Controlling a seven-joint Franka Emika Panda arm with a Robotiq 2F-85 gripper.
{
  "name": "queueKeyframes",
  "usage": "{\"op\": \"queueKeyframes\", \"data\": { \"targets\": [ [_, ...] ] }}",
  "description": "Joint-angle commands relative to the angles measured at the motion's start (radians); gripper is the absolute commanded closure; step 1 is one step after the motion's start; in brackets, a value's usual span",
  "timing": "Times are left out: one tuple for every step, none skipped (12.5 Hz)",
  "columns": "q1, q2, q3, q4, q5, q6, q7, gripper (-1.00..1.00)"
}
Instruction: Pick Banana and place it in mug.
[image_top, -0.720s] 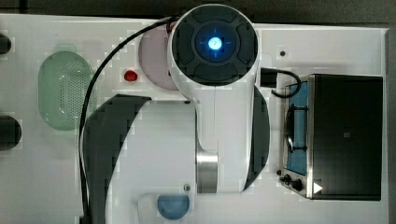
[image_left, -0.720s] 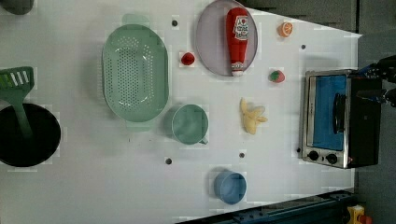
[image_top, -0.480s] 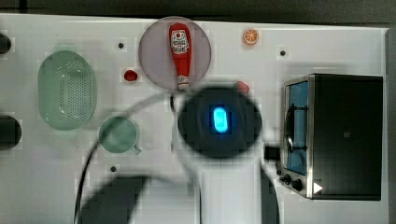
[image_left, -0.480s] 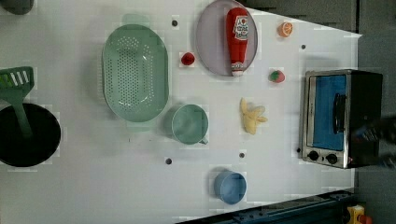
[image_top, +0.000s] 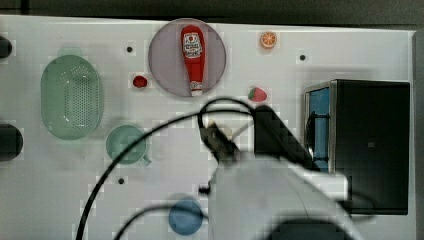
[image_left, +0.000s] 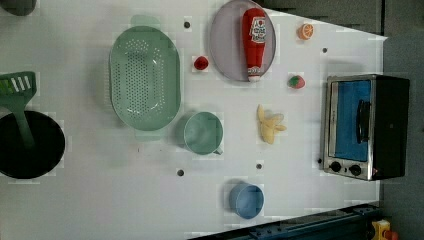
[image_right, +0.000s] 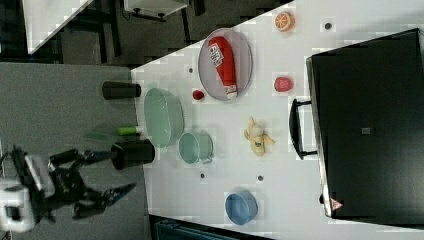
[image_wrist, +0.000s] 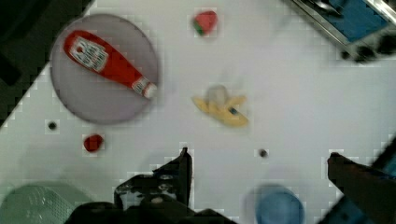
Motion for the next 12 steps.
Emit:
{"op": "queueKeyframes", "data": {
  "targets": [
    [0.005,0.135,0.005,-0.178,0.005,0.100,-0.028,-1.00],
    [0.007,0.153,0.007,-0.221,0.005,0.172,-0.063,-1.00],
    [0.008,0.171,0.009,-0.262,0.004,0.249,-0.094,-1.00],
    [0.009,0.192,0.013,-0.301,0.004,0.324,-0.120,-1.00],
    [0.009,0.216,0.017,-0.335,0.004,0.397,-0.141,-1.00],
    [0.009,0.243,0.019,-0.362,0.003,0.462,-0.163,-1.00],
    [0.010,0.275,0.020,-0.384,0.002,0.514,-0.197,-1.00],
    [0.010,0.308,0.019,-0.400,0.002,0.563,-0.241,-1.00],
    [0.010,0.342,0.019,-0.414,0.002,0.604,-0.292,-1.00],
    [0.010,0.377,0.018,-0.427,0.002,0.643,-0.331,-1.00],
    [0.010,0.413,0.017,-0.435,0.002,0.681,-0.349,-1.00],
    [0.009,0.449,0.015,-0.440,0.002,0.716,-0.350,-1.00]
  ]
}}
